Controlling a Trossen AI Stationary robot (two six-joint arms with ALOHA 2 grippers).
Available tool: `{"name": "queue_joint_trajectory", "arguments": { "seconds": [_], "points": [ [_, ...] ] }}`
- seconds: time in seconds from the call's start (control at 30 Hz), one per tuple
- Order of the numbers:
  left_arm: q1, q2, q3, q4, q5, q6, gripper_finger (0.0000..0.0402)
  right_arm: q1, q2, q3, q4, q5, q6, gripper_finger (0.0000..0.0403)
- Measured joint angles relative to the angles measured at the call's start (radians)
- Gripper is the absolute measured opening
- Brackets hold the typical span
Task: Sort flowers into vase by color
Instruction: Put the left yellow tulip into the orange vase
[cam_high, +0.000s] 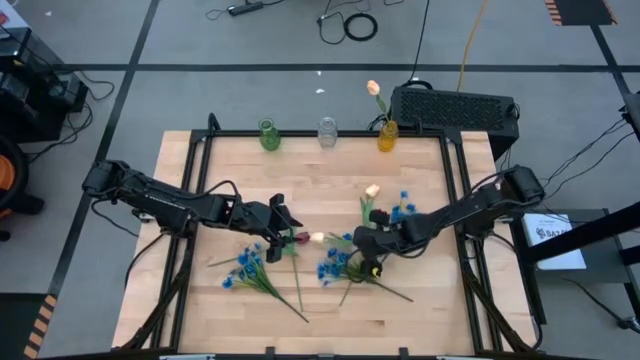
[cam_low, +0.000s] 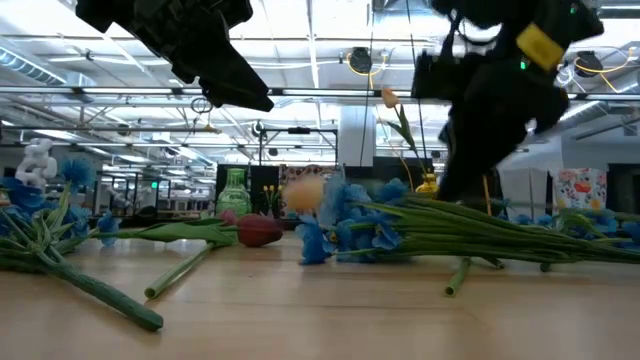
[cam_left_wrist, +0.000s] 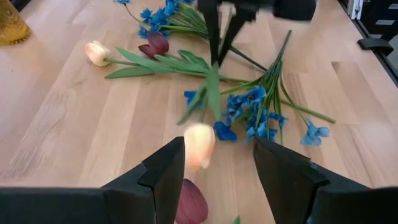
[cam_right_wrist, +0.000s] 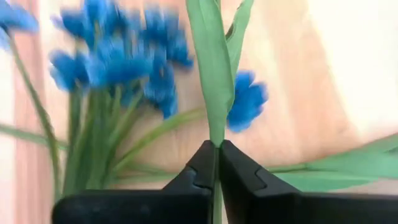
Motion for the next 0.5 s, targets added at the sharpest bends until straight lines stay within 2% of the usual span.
{"name": "queue_joint_trajectory", "arguments": {
  "seconds": [0.23, 0.5],
  "points": [
    [0.0, 0.0, 0.0, -0.001, 0.0, -0.007, 0.0198, 0.001, -0.191, 0.0, 0.005, 0.191, -0.026, 0.0002],
    [0.0, 0.0, 0.0, -0.001, -0.005, -0.134, 0.0198, 0.069, -0.436, 0.0, 0.042, 0.352, -0.118, 0.0001]
  ]
}}
